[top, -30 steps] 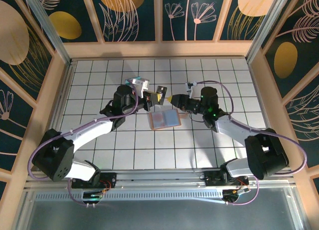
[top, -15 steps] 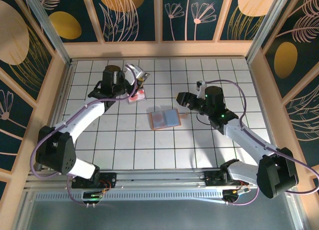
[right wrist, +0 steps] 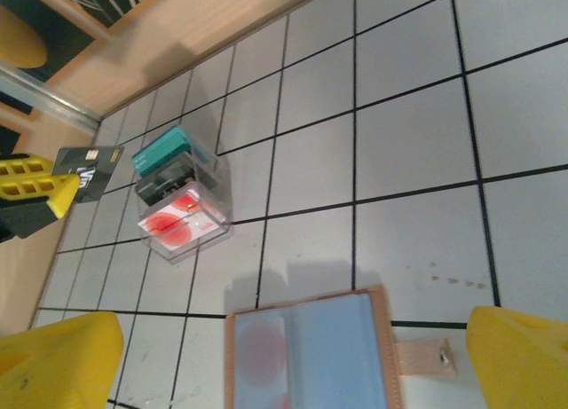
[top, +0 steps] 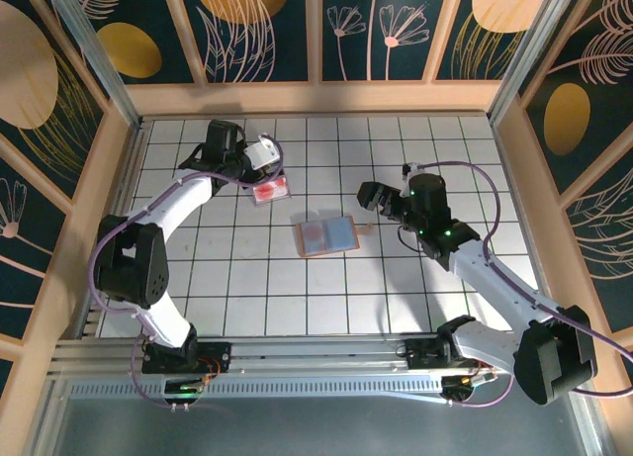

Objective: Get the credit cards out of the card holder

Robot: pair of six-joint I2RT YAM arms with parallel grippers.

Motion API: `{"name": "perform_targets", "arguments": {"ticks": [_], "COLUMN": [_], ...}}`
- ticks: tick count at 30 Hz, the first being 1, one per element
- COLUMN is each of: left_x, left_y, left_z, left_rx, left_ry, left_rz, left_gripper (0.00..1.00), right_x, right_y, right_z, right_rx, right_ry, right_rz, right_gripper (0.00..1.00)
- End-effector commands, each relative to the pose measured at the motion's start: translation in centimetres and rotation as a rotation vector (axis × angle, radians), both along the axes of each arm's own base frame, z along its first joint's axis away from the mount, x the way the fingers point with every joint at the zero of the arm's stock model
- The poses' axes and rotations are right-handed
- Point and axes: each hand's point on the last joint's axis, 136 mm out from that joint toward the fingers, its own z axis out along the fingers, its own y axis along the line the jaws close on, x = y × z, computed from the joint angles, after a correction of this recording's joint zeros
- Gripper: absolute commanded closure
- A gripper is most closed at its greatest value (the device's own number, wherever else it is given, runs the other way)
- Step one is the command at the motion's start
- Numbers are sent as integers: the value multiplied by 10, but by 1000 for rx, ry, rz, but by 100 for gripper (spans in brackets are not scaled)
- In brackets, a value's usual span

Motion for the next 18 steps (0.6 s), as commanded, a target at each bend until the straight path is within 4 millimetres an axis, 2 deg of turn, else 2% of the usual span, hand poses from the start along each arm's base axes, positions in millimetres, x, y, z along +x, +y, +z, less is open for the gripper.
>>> {"name": "perform_targets", "arguments": {"ticks": [1,13,18], "left_x": [2,21,22], "left_y": [0,7,8], "left_z": [-13,-37,-46], "left_rx": [85,135,148], "left_ry": [-23,-3,25], "left_rz": [-111,-155,-164], "left_gripper": [100,100,100], "right_x": [9,15,17], "right_y": [-10,-11,-11], "right_z": [20,15,15], "right_rx": [-20,-26,-31], "right_ry": [-46,-13,-7], "right_rz": [-59,-88,-92], "right_gripper": [1,1,1]}}
